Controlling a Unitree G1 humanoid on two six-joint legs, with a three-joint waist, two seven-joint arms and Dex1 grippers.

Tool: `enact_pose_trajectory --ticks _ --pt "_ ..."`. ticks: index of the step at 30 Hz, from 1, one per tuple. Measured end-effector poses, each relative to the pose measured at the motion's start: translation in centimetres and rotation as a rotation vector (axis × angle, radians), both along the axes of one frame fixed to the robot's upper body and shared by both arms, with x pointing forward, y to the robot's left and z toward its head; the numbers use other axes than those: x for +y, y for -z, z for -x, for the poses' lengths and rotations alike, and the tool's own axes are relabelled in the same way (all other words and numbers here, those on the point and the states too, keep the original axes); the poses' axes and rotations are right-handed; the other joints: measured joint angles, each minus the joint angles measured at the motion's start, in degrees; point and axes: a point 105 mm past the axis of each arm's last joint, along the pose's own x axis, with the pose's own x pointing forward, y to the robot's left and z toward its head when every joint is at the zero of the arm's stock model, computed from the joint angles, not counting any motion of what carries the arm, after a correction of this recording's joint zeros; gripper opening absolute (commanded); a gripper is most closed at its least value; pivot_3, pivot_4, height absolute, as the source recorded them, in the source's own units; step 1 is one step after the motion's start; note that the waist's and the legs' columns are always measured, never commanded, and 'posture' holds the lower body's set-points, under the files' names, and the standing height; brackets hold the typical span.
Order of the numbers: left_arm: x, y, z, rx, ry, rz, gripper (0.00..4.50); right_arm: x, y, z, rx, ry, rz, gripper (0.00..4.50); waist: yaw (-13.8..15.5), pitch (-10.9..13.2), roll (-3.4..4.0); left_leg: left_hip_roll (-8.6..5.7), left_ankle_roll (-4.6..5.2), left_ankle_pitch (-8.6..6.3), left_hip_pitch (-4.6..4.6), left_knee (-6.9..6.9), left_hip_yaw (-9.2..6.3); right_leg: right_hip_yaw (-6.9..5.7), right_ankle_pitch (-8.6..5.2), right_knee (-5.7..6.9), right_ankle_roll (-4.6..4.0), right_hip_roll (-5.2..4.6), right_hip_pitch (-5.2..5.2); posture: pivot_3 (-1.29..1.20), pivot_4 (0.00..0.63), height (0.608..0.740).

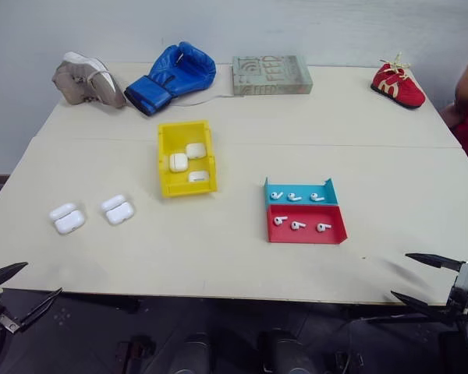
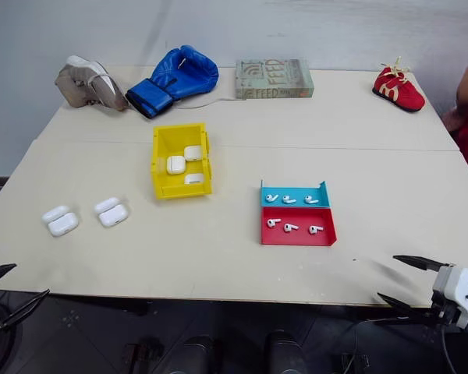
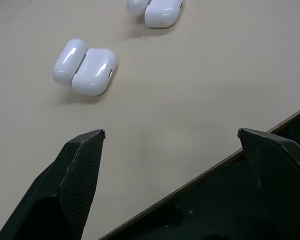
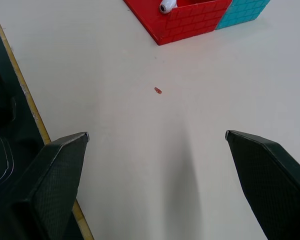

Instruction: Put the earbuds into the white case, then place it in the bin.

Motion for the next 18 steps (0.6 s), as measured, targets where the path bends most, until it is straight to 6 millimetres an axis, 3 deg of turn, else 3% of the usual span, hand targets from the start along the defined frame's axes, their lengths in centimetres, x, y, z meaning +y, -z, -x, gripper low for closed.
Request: enact_pose_trajectory --ticks 4,9,14,18 --pt "-0.4 -0.2 0.0 -0.022 -0.011 0.027 4.46 0.8 -0.4 -0.8 -0.022 -0.027 -0.015 4.50 -0.31 0.00 0.00 0.00 -0.01 0.00 0.00 0.01 0.02 0.00 0.00 -0.01 0.00 -0.01 0.00 0.00 0.150 0.740" --pt "-0.5 -1.1 0.6 -0.079 -0.073 0.095 4.46 4.2 -2.2 -2.7 -0.129 -0.127 -0.149 4.50 -1.07 0.01 0.01 0.03 -0.18 0.08 0.00 0.02 0.00 -0.03 0.01 0.06 0.01 0.00 -0.02 0.00 0.150 0.740" --pt "3.5 -2.0 3.4 -0.183 -0.449 0.285 4.46 9.4 -5.4 -3.0 -0.242 -0.317 -0.380 4.50 -0.92 0.01 0.00 0.04 -0.16 0.06 0.00 0.04 -0.06 -0.07 0.02 0.11 0.04 0.00 0.00 0.00 0.150 0.740" --pt "6.5 0.2 7.2 -0.148 -0.813 0.415 4.46 12.4 -7.2 -2.9 -0.374 -0.430 -0.477 4.50 -0.82 -0.02 -0.11 0.02 -0.06 0.00 0.00 0.07 -0.08 -0.06 0.03 0.09 0.06 0.00 0.04 0.00 0.150 0.740"
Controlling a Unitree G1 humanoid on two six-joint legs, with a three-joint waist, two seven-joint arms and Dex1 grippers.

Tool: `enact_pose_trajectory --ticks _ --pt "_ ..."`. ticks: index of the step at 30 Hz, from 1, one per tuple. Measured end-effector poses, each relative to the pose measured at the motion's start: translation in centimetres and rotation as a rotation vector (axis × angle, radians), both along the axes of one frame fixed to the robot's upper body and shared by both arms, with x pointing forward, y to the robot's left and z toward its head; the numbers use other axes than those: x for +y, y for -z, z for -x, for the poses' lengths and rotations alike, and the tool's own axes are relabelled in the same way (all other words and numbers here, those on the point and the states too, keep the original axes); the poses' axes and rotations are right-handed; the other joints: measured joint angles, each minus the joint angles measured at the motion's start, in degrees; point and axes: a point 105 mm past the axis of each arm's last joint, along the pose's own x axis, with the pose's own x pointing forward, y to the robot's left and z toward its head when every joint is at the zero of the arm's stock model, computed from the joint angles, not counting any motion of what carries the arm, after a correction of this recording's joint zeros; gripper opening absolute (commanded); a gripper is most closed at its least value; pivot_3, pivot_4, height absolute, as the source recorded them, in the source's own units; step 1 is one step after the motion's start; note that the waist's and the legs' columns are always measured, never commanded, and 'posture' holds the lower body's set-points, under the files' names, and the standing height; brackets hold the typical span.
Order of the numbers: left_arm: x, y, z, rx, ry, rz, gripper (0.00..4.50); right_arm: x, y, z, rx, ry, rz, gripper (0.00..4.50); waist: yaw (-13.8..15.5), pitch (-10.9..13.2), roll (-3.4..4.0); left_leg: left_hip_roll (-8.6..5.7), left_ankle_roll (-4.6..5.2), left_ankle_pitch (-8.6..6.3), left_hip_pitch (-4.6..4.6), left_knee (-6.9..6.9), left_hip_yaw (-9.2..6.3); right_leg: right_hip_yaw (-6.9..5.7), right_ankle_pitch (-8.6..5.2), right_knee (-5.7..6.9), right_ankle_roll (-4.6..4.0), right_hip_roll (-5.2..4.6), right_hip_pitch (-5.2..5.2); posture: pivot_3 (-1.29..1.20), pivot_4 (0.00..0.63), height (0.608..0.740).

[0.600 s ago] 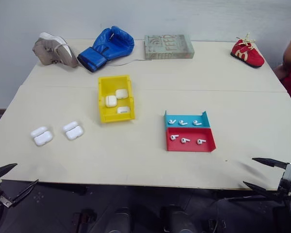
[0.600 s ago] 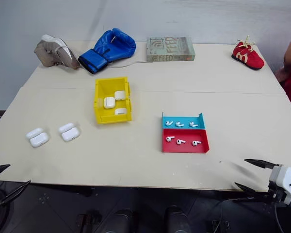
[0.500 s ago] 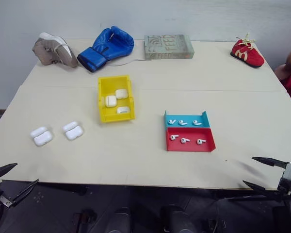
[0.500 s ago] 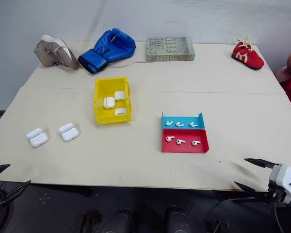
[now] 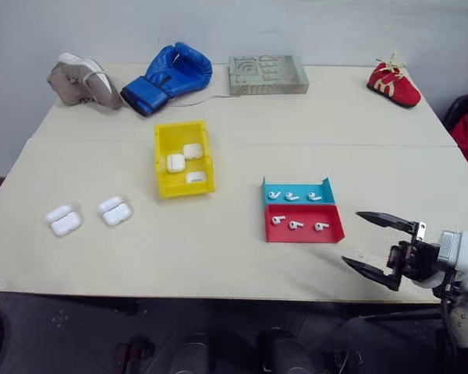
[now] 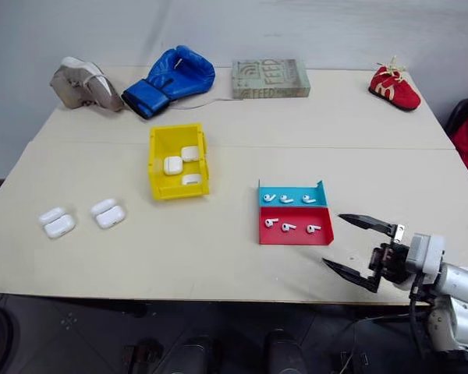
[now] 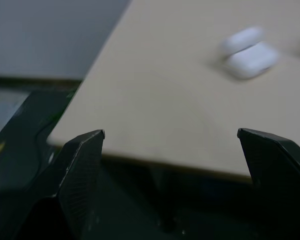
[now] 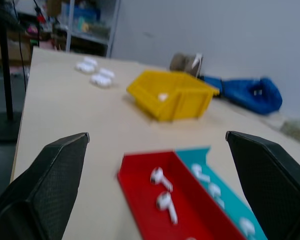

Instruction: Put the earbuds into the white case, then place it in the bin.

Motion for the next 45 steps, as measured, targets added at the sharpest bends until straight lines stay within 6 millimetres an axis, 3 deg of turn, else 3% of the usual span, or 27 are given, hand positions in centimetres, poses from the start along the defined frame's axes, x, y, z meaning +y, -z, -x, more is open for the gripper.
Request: enact_pose_trajectory --ticks 3,7,14,16,19,27,30,39,45 --pt "0.2 1.7 1.4 0.023 -0.119 0.124 4.46 0.8 -0.3 0.3 -0.052 -0.043 -0.031 4.50 0.56 0.00 -0.08 -0.03 0.00 -0.01 -0.02 0.05 -0.06 0.01 0.00 0.02 0.00 -0.02 0.01 0.00 0.150 0.740" --pt "-0.3 0.5 0.9 -0.004 -0.151 0.179 4.46 0.8 -0.2 0.4 -0.055 -0.059 -0.023 4.50 1.37 -0.12 -0.27 -0.03 -0.03 -0.03 -0.01 0.05 -0.08 0.01 -0.01 -0.01 -0.03 -0.03 0.03 0.00 0.150 0.740" --pt "-4.2 -4.6 -6.1 -0.002 0.013 0.217 4.46 0.3 0.7 0.2 0.021 -0.087 0.022 4.50 1.24 -0.04 -0.09 -0.03 -0.09 0.01 0.00 0.05 -0.09 0.01 -0.02 0.03 -0.04 -0.02 0.02 0.00 0.150 0.740" --pt "-5.3 -6.5 -8.8 -0.046 0.019 0.229 4.46 0.2 1.0 0.1 0.080 -0.090 0.011 4.50 1.31 -0.04 -0.06 -0.02 -0.14 0.04 0.00 0.06 -0.11 0.00 -0.01 0.06 -0.03 -0.01 0.01 0.00 0.150 0.740" --pt "-6.0 -7.5 -11.1 -0.005 -0.051 0.268 4.46 0.3 0.9 -0.1 0.099 -0.089 -0.003 4.50 0.98 -0.05 -0.05 -0.02 -0.16 0.06 0.01 0.07 -0.07 0.00 0.00 0.10 -0.01 0.00 -0.02 0.00 0.150 0.740" --pt "-8.4 -6.5 -16.5 0.109 -0.115 0.339 4.46 1.0 0.4 -0.4 0.104 -0.094 -0.014 4.50 1.15 -0.04 0.02 -0.06 -0.22 0.09 -0.01 0.12 -0.05 -0.03 0.01 0.21 0.01 0.04 -0.09 0.00 0.150 0.740" --pt "-9.2 -5.0 -17.6 0.131 -0.147 0.353 4.46 1.0 0.5 -0.5 0.106 -0.086 -0.019 4.50 1.31 -0.04 0.02 -0.06 -0.23 0.10 -0.03 0.14 -0.05 -0.03 0.01 0.22 0.02 0.06 -0.12 0.00 0.150 0.740" --pt "-9.0 -2.1 -20.4 0.176 -0.207 0.374 4.46 1.2 1.2 0.0 0.102 -0.076 -0.032 4.50 1.42 -0.04 0.02 -0.07 -0.34 0.16 -0.03 0.24 -0.06 -0.04 0.02 0.50 0.03 0.11 -0.17 0.00 0.150 0.740" --pt "-9.7 -1.5 -21.6 0.188 -0.173 0.374 4.46 1.2 1.1 0.1 0.093 -0.064 -0.035 4.50 1.34 -0.04 0.02 -0.07 -0.39 0.18 -0.04 0.24 -0.05 -0.04 0.02 0.59 0.03 0.12 -0.27 0.00 0.150 0.740"
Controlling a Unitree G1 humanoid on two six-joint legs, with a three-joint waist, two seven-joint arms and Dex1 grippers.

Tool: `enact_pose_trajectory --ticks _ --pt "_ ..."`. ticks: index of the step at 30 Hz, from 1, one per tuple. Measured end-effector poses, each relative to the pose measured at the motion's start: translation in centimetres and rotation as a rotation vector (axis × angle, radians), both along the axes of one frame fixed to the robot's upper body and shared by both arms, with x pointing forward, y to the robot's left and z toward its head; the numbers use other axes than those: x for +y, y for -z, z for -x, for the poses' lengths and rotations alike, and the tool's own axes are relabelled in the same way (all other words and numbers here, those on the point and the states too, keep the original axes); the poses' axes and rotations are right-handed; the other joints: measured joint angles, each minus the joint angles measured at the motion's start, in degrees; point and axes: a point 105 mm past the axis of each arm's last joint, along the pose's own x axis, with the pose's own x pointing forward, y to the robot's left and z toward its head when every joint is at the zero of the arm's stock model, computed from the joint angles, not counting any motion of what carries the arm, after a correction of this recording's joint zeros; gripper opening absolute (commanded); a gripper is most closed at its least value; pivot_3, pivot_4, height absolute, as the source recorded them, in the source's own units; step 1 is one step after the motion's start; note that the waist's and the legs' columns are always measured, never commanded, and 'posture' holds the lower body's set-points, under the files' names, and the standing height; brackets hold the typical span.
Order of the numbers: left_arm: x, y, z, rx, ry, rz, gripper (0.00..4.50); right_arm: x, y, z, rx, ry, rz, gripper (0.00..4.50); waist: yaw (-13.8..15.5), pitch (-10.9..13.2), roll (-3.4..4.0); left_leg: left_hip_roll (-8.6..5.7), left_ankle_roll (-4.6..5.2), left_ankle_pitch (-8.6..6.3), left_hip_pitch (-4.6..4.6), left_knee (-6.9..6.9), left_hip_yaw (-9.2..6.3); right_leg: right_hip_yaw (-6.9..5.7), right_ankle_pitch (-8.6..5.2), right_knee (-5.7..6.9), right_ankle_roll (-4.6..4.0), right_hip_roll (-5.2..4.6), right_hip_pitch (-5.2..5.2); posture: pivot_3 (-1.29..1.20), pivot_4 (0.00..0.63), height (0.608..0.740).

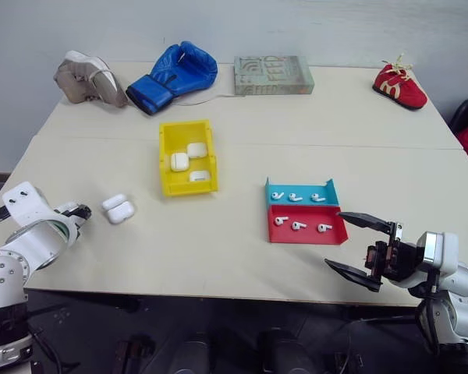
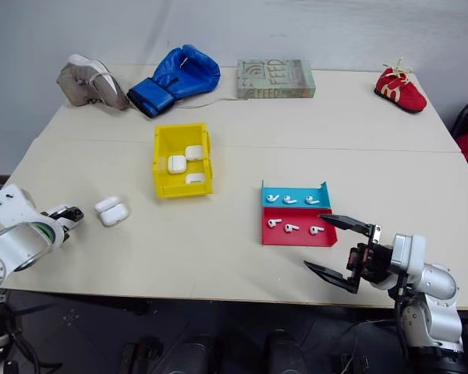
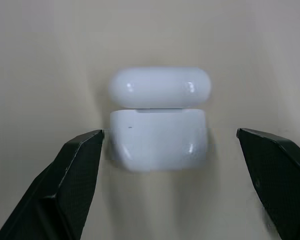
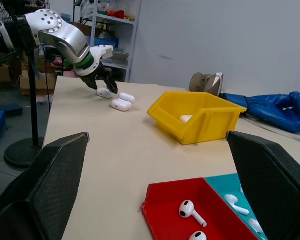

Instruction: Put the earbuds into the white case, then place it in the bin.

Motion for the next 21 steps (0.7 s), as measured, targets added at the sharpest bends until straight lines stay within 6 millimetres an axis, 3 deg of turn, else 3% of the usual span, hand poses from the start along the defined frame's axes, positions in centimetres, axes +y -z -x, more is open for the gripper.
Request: enact_pose_trajectory --ticks 8,21 --pt "-0.3 0.7 -0.3 0.028 0.011 -0.035 4.46 0.8 -1.1 0.5 -0.010 0.008 -0.006 4.50 0.10 0.00 -0.01 0.00 -0.03 0.02 -0.01 0.02 -0.01 0.00 0.00 0.05 0.01 0.00 -0.01 0.00 0.150 0.740" --pt "0.3 0.7 -1.5 0.040 0.012 -0.053 4.46 0.6 -1.0 0.8 0.006 0.029 -0.002 4.50 0.11 0.00 -0.01 -0.01 -0.14 0.08 0.01 0.02 -0.01 0.00 0.00 0.26 0.00 0.00 -0.09 0.00 0.150 0.740"
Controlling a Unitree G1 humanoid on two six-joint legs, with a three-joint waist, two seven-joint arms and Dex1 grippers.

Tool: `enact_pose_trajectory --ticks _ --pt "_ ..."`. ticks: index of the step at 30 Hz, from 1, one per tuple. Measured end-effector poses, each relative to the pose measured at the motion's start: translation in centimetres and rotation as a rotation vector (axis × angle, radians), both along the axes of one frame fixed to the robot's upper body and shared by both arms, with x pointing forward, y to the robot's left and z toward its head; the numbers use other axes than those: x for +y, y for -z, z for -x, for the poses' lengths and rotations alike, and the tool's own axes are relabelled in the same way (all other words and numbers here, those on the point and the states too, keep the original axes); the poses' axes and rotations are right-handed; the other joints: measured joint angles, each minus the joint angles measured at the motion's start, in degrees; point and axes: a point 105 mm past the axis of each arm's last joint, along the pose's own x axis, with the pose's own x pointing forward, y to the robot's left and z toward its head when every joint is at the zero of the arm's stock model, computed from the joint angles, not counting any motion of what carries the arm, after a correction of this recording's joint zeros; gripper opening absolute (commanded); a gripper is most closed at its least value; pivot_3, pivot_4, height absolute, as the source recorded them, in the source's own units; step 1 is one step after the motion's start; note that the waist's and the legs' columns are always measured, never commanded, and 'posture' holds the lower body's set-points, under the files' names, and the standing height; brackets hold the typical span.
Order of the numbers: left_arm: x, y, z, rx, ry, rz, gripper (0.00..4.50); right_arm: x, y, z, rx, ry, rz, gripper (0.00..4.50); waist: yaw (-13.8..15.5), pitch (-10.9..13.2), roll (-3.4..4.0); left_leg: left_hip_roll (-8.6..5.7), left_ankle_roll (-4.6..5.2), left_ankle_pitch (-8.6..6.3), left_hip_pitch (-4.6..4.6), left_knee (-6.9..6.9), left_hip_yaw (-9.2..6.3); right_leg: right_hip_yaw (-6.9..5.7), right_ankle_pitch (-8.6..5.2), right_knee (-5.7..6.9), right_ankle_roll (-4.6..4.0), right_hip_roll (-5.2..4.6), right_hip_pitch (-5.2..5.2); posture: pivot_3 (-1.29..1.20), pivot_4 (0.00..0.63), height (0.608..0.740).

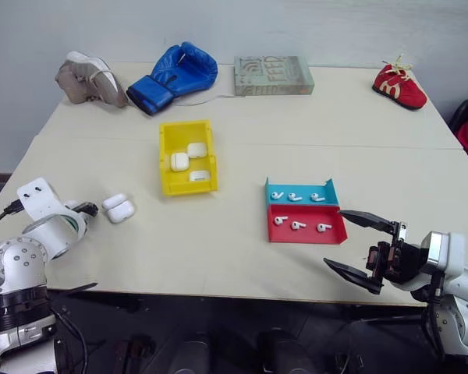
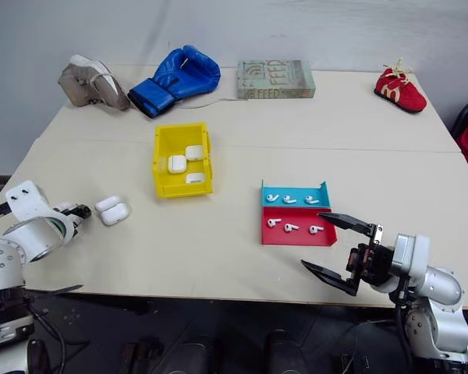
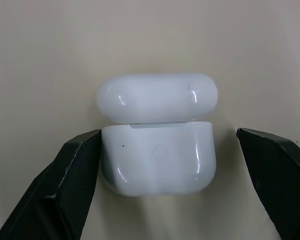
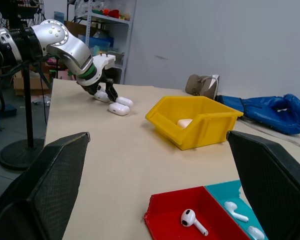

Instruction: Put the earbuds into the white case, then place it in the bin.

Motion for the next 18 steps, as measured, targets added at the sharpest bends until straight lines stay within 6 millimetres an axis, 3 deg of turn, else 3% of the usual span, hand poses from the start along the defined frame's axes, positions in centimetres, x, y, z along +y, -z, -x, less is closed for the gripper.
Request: enact_pose_trajectory --ticks 15,18 --pt "-0.69 0.42 0.49 0.019 -0.020 -0.003 4.46 0.08 -0.11 -0.12 -0.021 0.021 0.013 4.50 0.01 -0.01 0.01 -0.01 0.00 0.00 -0.01 0.00 0.05 0.06 0.00 0.10 0.00 -0.01 -0.10 0.00 0.150 0.740" --pt "-0.66 0.48 0.35 0.018 -0.028 -0.011 3.86 0.15 -0.09 -0.17 -0.023 0.022 0.013 4.50 0.07 -0.02 0.03 -0.02 -0.03 0.02 -0.01 0.00 0.05 0.05 0.00 0.11 0.00 0.00 -0.10 0.00 0.150 0.740"
